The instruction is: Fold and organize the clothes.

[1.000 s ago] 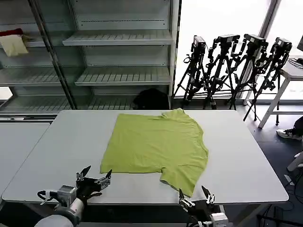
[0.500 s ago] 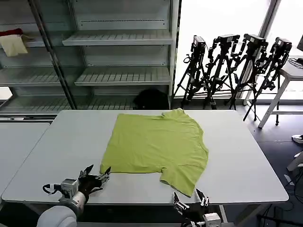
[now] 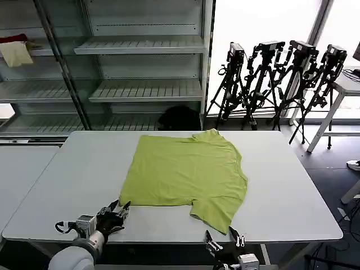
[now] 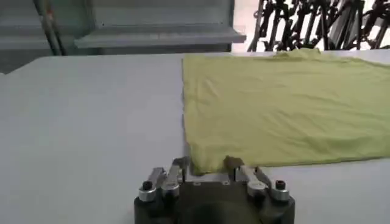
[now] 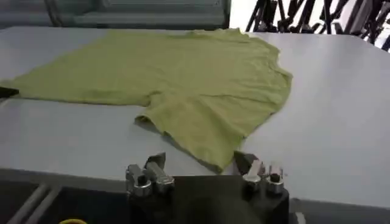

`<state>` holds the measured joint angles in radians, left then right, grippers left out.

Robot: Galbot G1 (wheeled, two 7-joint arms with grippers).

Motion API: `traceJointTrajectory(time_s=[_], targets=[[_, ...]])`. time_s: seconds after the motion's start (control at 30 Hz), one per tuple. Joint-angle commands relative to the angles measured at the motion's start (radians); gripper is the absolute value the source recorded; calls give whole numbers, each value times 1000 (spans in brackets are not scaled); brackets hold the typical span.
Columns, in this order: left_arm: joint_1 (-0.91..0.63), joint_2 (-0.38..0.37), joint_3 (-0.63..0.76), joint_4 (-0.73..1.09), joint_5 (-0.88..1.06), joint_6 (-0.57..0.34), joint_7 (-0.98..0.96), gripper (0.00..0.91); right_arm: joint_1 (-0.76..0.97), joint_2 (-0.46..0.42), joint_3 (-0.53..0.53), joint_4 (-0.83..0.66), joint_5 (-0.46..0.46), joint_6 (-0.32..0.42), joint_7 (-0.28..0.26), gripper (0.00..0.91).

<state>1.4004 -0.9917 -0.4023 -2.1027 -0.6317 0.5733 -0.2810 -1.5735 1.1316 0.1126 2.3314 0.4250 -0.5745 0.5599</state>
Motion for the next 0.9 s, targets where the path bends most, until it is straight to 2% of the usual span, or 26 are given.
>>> traceJointTrajectory(time_s=[0.03,0.1,0.33,0.9], targets=[[-3,-1,1,8,-4,2,0,131,2,1,-2,3,-2,-3,2,363],[-4,0,4,8,2,3,2,60,2,1,5,1,2,-3,2,202],[-3,1,4,12,13,3,7,0,4,1,22,-5,18,-1,-1,10],[6,16,9,-10,73,-20,25,0,27,-12,45,30,6,2,-8,0]])
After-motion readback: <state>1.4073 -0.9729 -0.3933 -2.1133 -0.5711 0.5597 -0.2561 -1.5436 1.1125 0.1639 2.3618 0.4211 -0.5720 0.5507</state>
